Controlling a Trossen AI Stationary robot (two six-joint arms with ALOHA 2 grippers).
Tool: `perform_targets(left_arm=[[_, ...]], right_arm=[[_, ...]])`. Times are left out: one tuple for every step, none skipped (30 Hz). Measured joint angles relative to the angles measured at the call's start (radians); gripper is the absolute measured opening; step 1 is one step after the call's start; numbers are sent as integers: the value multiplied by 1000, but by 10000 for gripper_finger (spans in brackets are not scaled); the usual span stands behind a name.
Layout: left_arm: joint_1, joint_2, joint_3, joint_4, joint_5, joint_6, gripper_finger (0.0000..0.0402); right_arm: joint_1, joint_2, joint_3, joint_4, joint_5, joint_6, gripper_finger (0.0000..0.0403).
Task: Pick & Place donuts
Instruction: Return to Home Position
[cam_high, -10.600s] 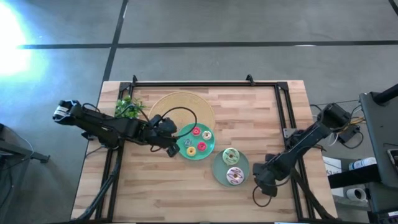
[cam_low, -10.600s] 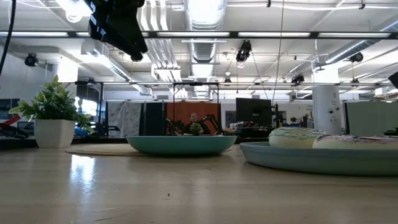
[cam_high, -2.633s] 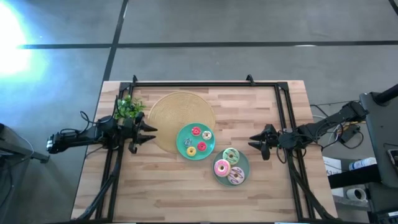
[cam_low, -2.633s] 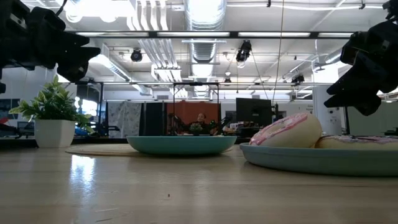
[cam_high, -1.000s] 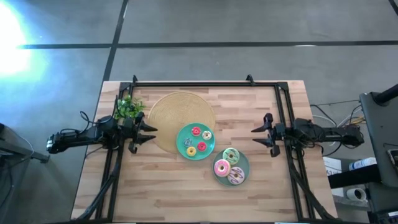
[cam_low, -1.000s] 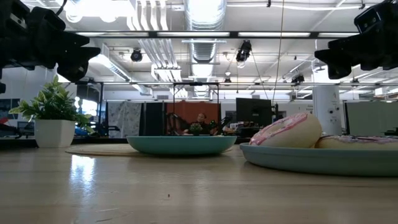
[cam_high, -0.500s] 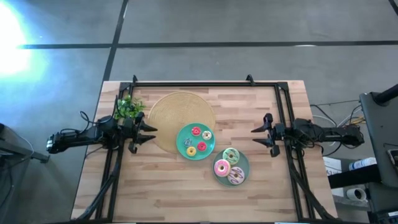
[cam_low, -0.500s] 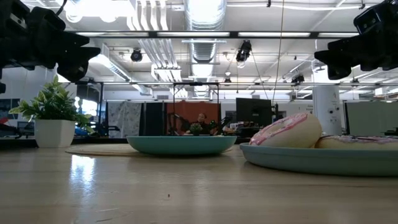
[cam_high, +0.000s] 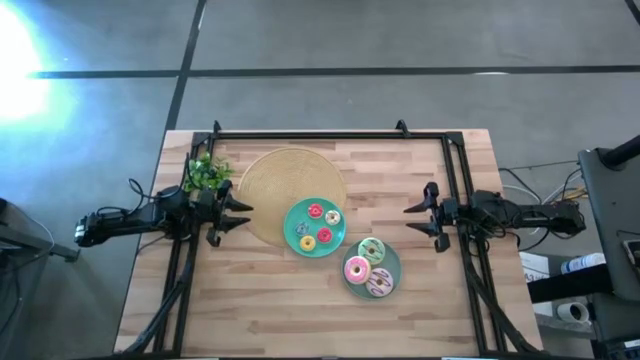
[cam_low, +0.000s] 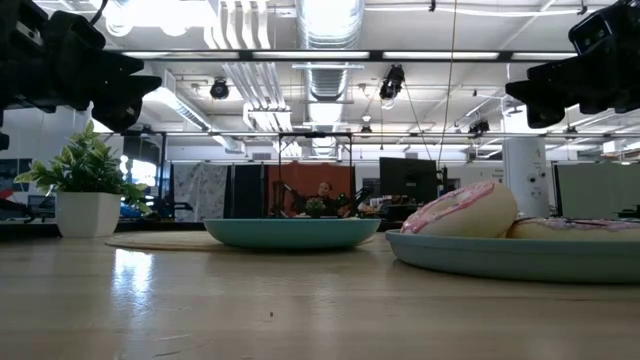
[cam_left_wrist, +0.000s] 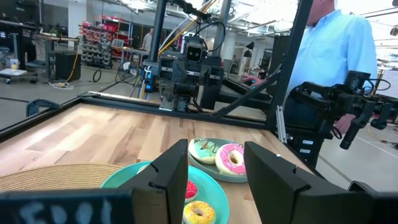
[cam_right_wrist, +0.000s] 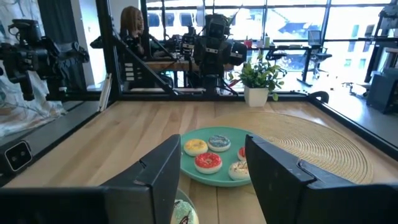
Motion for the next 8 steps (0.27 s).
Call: perform_targets(left_arm=[[0, 0, 0, 0, 0, 0, 131], [0, 0, 0, 0, 0, 0, 131], [0, 0, 0, 0, 0, 0, 131], [0, 0, 0, 0, 0, 0, 131], [0, 0, 0, 0, 0, 0, 131], [0, 0, 0, 0, 0, 0, 131], [0, 0, 0, 0, 0, 0, 131], [0, 0, 0, 0, 0, 0, 131]], right_arm=[[0, 0, 0, 0, 0, 1, 174], [0, 0, 0, 0, 0, 0, 174], [0, 0, 0, 0, 0, 0, 174], [0, 0, 0, 0, 0, 0, 173], [0, 0, 0, 0, 0, 1, 172], [0, 0, 0, 0, 0, 1, 171], [0, 0, 0, 0, 0, 0, 170], [0, 0, 0, 0, 0, 0, 169]])
